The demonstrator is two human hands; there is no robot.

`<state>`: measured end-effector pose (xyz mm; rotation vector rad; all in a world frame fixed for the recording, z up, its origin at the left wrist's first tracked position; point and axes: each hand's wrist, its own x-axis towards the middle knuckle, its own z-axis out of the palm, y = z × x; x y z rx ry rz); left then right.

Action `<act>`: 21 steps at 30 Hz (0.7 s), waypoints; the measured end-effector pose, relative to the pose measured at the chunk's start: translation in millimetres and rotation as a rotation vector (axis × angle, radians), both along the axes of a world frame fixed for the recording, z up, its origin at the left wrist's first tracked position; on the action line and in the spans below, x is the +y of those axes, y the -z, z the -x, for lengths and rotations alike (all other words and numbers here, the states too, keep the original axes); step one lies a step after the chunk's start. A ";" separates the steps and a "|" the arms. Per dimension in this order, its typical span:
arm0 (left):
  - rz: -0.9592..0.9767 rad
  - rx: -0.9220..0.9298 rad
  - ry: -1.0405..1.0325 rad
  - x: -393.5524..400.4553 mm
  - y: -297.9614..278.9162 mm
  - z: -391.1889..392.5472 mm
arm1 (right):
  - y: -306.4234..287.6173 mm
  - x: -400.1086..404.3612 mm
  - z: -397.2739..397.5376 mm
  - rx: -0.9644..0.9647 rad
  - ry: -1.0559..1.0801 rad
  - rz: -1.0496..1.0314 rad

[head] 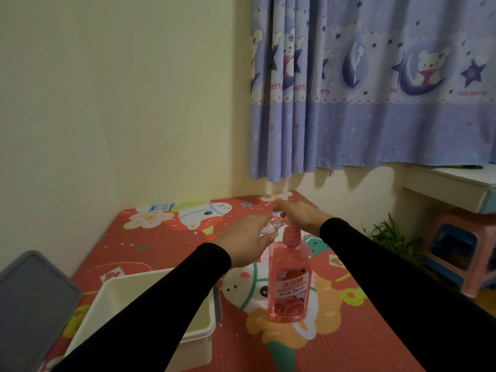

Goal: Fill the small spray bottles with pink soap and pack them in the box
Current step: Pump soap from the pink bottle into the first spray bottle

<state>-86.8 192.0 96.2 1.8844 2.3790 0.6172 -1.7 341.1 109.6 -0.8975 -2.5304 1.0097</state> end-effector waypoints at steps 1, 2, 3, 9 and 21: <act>-0.014 0.006 0.002 -0.1 -1.9 0.1 | -2.0 0.5 0.9 0.041 -0.002 0.027; -0.025 0.007 0.003 0.2 -2.7 0.9 | -3.5 0.7 1.3 0.068 -0.008 0.051; -0.032 0.002 0.002 0.3 -2.1 1.3 | -2.7 1.9 1.6 0.063 -0.016 0.042; -0.024 -0.033 -0.016 2.3 15.6 1.5 | 8.7 -3.8 -2.3 -0.100 -0.016 -0.084; -0.061 -0.078 0.024 -0.3 7.2 5.5 | 2.4 -1.4 -2.1 -0.009 0.018 -0.042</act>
